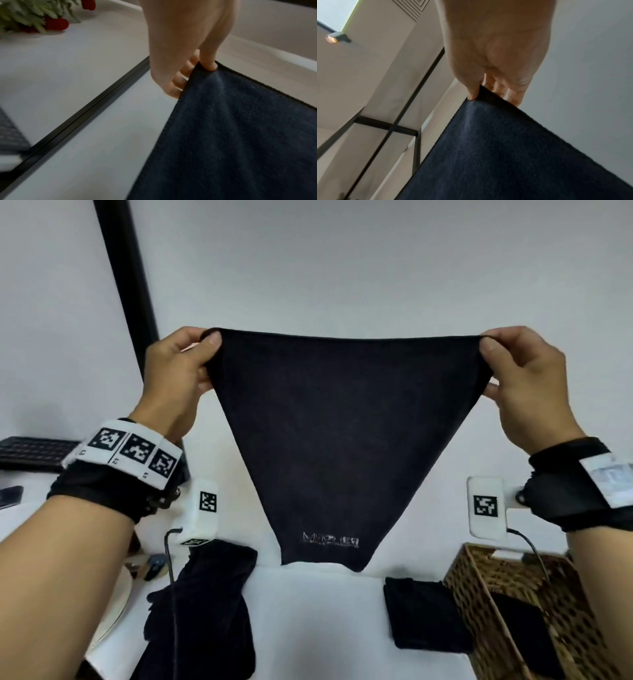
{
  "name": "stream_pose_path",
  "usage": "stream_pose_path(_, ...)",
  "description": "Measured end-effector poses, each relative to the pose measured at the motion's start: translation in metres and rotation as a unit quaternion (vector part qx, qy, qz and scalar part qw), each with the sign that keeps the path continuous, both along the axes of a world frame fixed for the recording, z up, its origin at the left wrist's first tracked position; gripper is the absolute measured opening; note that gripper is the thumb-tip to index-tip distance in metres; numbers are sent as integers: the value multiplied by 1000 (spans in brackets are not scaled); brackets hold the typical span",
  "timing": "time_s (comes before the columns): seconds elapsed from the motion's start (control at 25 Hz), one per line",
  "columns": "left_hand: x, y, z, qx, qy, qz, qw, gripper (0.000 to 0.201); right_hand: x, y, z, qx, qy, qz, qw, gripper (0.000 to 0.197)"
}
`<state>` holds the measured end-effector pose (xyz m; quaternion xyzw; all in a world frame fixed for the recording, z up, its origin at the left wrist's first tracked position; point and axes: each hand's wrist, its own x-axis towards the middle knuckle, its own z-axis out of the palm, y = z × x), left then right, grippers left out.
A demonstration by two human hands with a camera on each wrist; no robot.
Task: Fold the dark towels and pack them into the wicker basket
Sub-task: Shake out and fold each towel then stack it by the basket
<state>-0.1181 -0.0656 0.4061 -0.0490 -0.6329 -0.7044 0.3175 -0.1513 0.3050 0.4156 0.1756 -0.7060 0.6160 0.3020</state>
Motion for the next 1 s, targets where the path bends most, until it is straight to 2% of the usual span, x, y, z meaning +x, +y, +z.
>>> stream_pose_path(0.24, 80, -8, -53, 14, -71, -75, 995, 13, 90, 2, -54, -64, -70, 65, 993, 14)
stream_pose_path(0.36, 94, -11, -87, 22, -120, -85, 989, 10, 105, 6, -94, -86, -126, 70, 986, 14)
stream_pose_path(0.48, 82, -11, -149, 6, -211, -78, 974, 9, 98, 8, -157, -71, -208, 49, 974, 12)
stream_pose_path(0.6, 50, -5, -249, -40, -356, -30, 933, 9, 73, 11, -260, 55, -321, 0, 946, 11)
stream_pose_path(0.76, -5, 1, -397, -120, -516, 11, 848, 17, 26, 19, -412, 218, -473, -33, 853, 9)
stream_pose_path(0.88, -40, 12, -463, -169, -553, 53, 814, 11, 3, 10, -469, 353, -466, -46, 810, 7)
stream_pose_path(1.0, -76, 25, -496, -204, -528, 83, 820, 13, -29, -8, -493, 419, -424, -63, 800, 13)
